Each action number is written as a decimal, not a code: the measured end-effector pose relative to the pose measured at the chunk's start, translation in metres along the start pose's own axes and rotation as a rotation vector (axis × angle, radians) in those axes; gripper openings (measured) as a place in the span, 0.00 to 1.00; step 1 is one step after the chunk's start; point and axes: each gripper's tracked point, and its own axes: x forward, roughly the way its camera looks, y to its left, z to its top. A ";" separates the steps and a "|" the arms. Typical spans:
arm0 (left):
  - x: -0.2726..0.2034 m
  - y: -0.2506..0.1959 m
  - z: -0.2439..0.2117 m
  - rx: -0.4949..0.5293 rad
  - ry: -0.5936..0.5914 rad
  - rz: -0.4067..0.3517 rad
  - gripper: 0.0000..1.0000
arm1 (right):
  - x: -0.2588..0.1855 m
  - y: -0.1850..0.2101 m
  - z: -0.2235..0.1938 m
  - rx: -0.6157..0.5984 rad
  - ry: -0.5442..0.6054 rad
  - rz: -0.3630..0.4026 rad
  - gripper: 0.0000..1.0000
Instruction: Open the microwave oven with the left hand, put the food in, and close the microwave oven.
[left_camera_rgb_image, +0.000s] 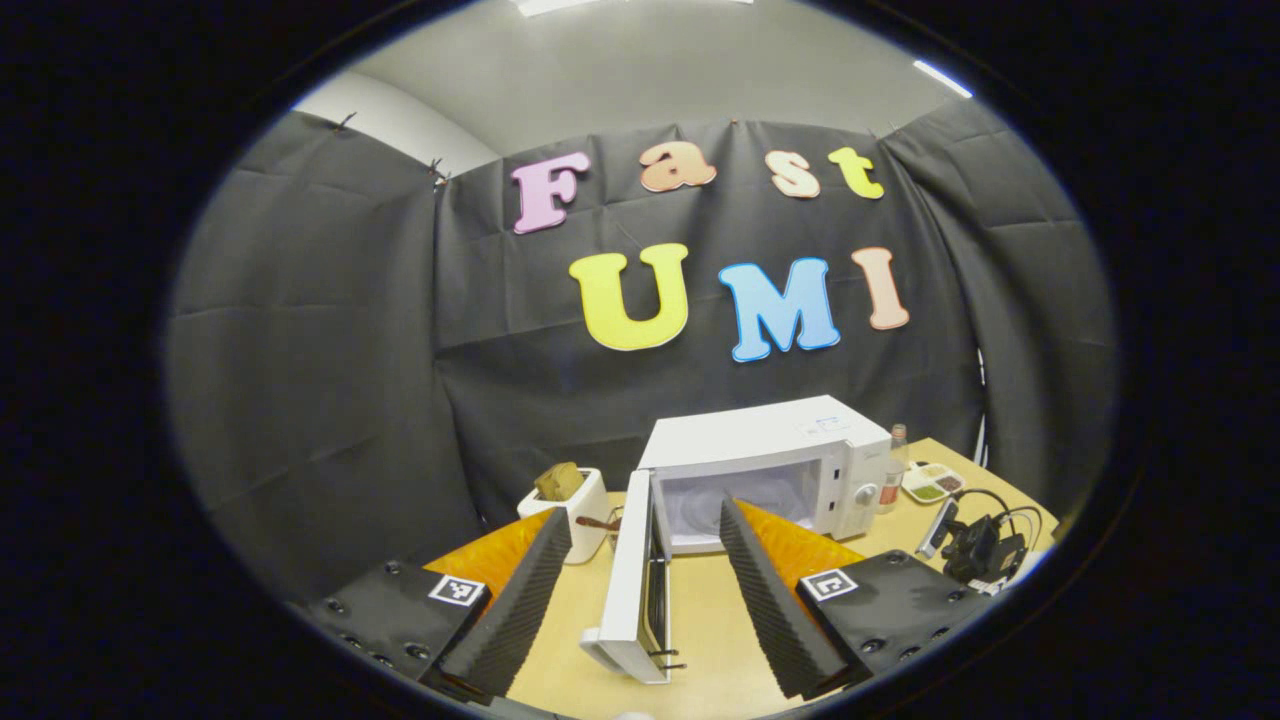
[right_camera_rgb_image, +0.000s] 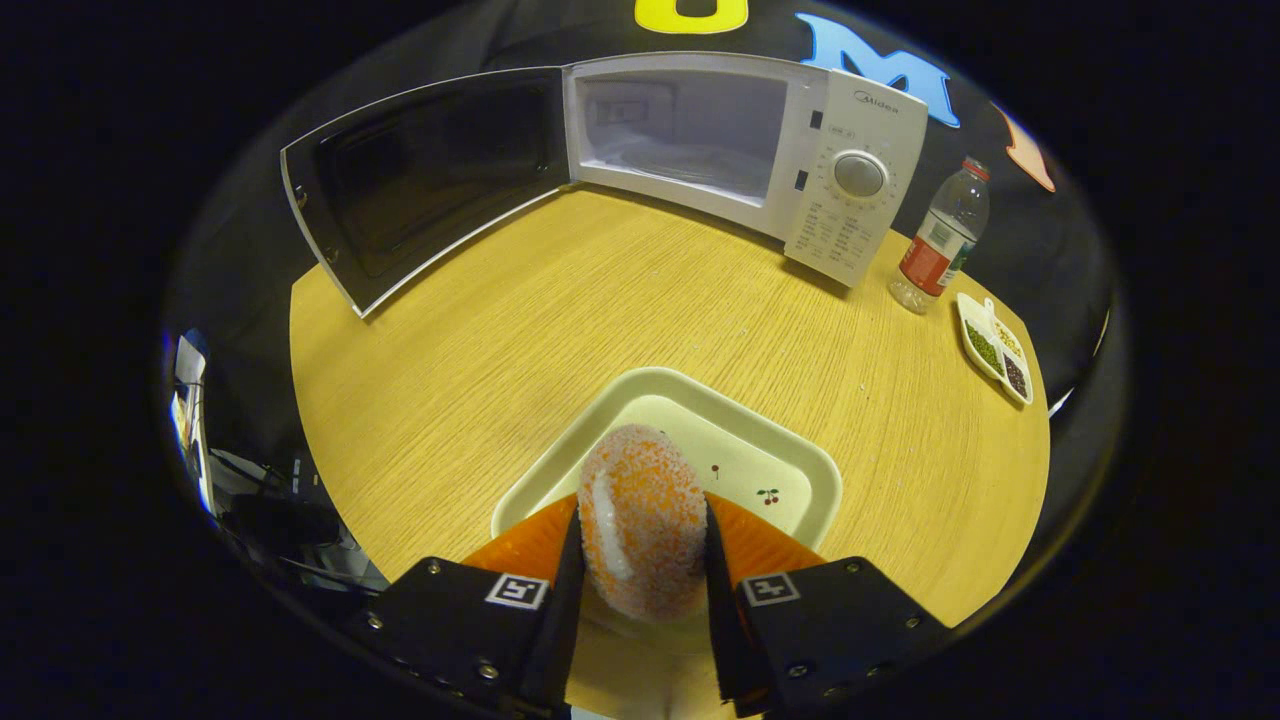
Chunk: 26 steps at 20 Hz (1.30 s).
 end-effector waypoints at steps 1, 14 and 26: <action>0.003 0.004 -0.004 -0.007 0.005 0.001 0.97 | -0.004 0.002 0.007 0.011 -0.011 0.010 0.55; 0.040 0.059 -0.022 0.031 0.041 0.014 0.99 | -0.012 0.047 0.228 0.443 -0.356 0.129 0.55; 0.074 0.053 -0.049 0.092 0.072 -0.045 0.98 | 0.093 -0.009 0.365 0.875 -0.646 -0.083 0.54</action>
